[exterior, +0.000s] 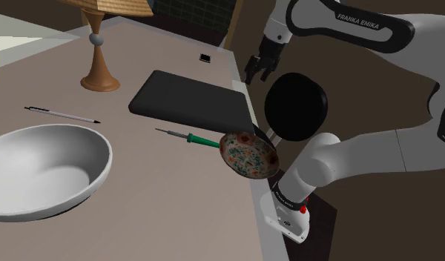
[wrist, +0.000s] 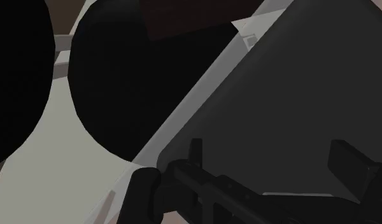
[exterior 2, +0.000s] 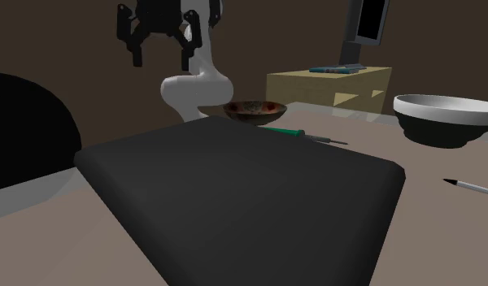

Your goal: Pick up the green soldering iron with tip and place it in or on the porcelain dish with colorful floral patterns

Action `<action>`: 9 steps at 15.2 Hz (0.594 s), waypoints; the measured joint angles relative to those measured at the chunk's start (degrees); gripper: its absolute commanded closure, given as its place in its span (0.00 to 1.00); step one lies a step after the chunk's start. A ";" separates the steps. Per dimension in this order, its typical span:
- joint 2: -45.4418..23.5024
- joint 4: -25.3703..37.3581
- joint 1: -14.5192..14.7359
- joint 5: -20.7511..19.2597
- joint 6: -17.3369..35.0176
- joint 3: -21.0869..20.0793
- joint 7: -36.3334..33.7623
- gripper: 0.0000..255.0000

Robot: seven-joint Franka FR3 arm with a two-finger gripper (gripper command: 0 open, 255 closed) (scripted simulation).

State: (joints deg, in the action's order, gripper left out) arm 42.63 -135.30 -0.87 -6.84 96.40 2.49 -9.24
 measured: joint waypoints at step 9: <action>-2.63 -3.06 5.02 3.47 5.69 -6.23 -2.74 0.00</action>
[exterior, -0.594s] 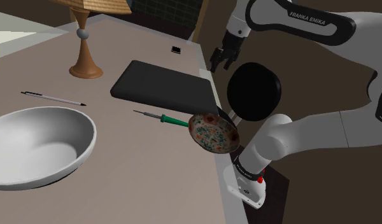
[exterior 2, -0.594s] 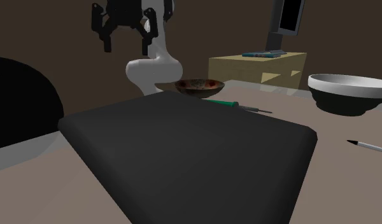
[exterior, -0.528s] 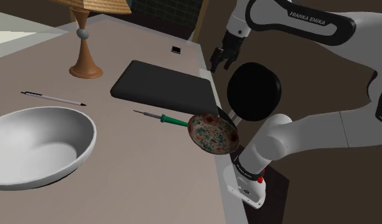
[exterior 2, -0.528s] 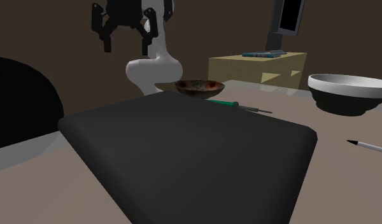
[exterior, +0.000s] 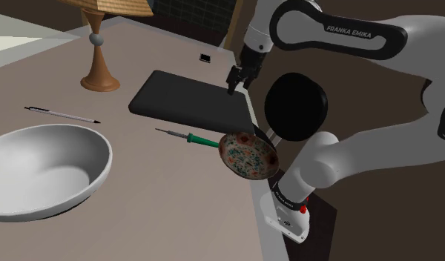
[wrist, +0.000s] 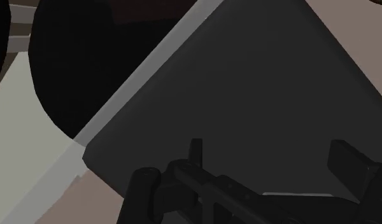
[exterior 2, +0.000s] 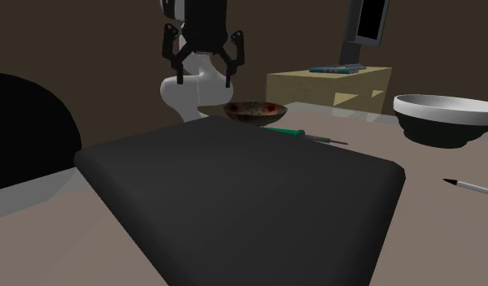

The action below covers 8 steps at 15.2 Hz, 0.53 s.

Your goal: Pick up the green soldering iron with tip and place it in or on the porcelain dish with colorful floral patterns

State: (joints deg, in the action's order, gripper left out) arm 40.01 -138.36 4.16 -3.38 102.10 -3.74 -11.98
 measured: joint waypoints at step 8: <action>-5.56 -0.86 5.79 3.55 6.70 -8.00 -3.85 0.00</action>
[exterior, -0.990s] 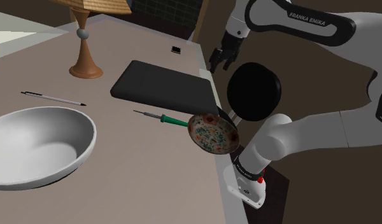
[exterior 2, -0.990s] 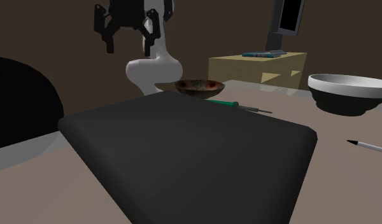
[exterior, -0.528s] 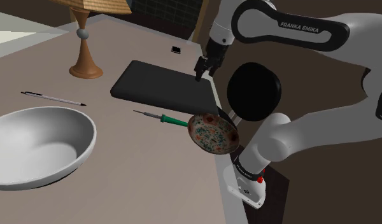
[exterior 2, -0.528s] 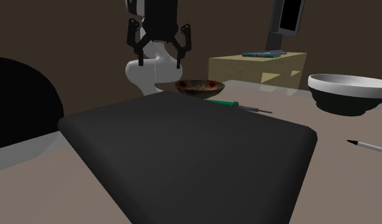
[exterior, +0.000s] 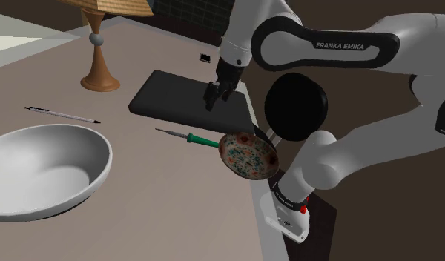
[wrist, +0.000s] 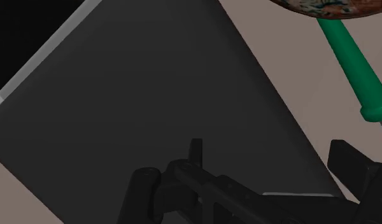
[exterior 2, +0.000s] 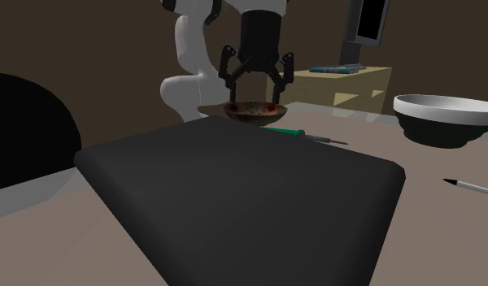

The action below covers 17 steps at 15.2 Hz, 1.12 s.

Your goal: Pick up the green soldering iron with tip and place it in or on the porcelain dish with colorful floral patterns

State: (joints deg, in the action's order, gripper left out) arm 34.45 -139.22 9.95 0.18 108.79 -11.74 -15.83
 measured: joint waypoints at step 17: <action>-12.06 -1.62 5.11 0.87 13.98 -10.32 -5.29 0.00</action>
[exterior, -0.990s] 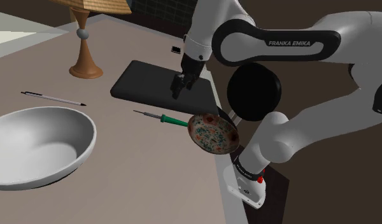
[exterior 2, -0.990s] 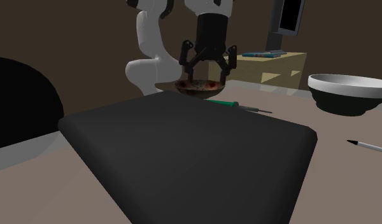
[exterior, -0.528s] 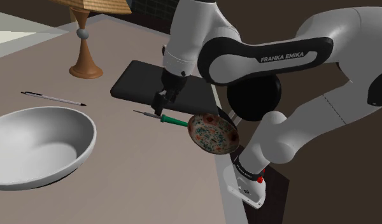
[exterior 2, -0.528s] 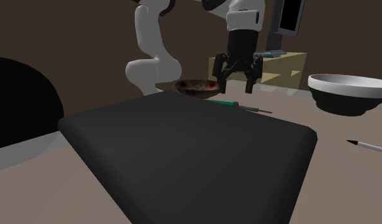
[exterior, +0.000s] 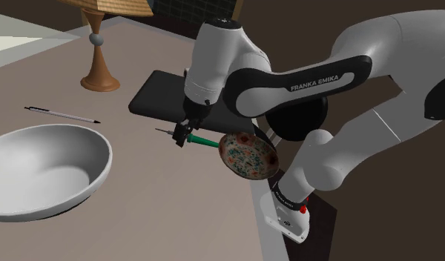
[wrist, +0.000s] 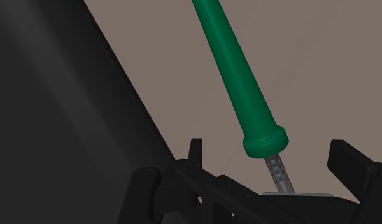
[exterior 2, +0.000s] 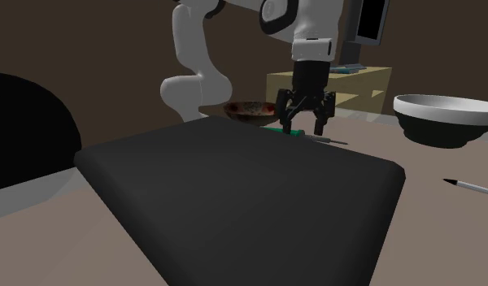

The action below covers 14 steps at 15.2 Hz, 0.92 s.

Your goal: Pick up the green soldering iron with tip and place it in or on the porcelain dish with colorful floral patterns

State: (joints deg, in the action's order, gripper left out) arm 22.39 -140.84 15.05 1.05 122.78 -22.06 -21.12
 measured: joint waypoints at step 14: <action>-0.20 -0.33 -0.03 -0.05 0.66 -0.06 -0.04 1.00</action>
State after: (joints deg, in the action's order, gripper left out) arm 22.19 -141.17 15.02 1.00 123.44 -22.12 -21.16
